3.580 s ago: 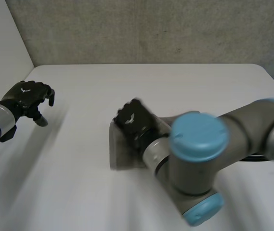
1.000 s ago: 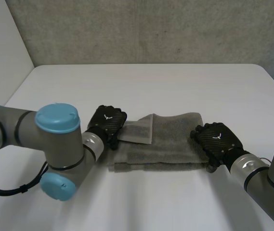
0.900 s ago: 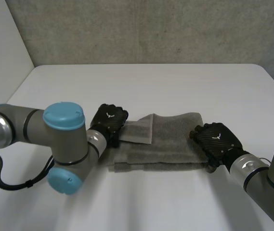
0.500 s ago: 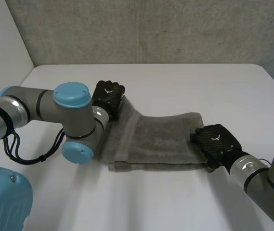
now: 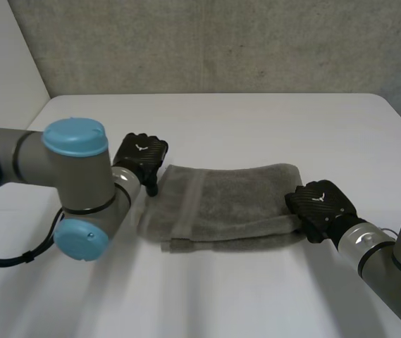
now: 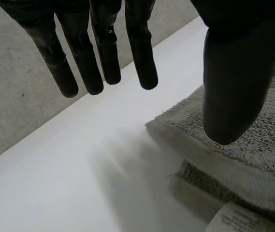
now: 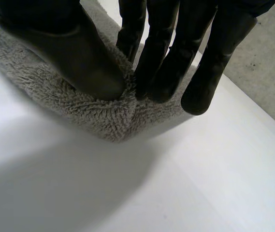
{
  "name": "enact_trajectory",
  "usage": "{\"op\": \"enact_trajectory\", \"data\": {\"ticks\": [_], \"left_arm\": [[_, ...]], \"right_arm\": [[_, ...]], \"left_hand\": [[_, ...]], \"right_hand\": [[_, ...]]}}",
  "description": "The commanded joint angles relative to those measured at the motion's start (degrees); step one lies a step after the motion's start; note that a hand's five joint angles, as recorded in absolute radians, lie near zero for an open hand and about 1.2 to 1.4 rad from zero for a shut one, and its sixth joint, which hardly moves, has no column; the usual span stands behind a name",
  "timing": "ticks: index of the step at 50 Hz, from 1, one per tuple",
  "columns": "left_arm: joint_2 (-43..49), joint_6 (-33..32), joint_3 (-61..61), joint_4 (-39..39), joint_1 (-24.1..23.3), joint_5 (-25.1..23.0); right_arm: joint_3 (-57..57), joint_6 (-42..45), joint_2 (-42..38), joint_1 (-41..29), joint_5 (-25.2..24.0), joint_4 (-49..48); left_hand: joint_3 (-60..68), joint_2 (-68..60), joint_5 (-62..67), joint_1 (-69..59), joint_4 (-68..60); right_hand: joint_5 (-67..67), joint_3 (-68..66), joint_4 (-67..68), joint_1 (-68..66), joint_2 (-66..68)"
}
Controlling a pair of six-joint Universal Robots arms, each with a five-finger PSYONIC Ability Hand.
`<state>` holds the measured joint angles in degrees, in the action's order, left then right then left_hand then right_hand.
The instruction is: Fold the towel.
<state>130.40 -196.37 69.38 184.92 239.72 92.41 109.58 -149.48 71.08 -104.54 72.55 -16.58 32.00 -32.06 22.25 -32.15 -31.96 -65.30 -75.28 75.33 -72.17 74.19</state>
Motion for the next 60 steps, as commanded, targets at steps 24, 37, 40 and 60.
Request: {"op": "enact_trajectory", "data": {"ticks": [24, 37, 40, 60], "left_arm": [[-18.1, 4.9, 8.4, 1.1, 9.1, -2.4], [-18.2, 5.3, 9.4, 1.2, 9.3, -4.1], [-18.2, 5.6, 8.9, 1.2, 9.2, -5.2], [-17.8, 19.2, 16.6, -0.4, 6.3, -10.9]], "right_arm": [[-47.8, 13.8, -21.4, -35.5, 3.4, 15.2], [-54.8, 10.5, -27.2, -37.0, 8.9, 23.4], [-52.6, 5.8, -22.3, -36.9, 8.7, 23.4], [-43.2, -25.8, -12.0, -24.6, 9.9, 23.8]], "left_hand": [[-0.9, 1.0, -1.2, 1.1, 0.9], [-1.3, 1.3, -1.5, 1.4, 1.2], [-1.4, 1.5, -1.7, 1.6, 1.4], [-9.1, 9.2, -9.4, 9.3, 9.1]], "right_hand": [[-4.7, -4.7, 4.7, -7.8, 5.8], [65.3, 65.3, -65.3, 62.2, -64.2], [65.3, 65.3, -65.3, 62.2, -64.2], [65.3, 65.3, -65.3, 62.2, -64.2]]}}
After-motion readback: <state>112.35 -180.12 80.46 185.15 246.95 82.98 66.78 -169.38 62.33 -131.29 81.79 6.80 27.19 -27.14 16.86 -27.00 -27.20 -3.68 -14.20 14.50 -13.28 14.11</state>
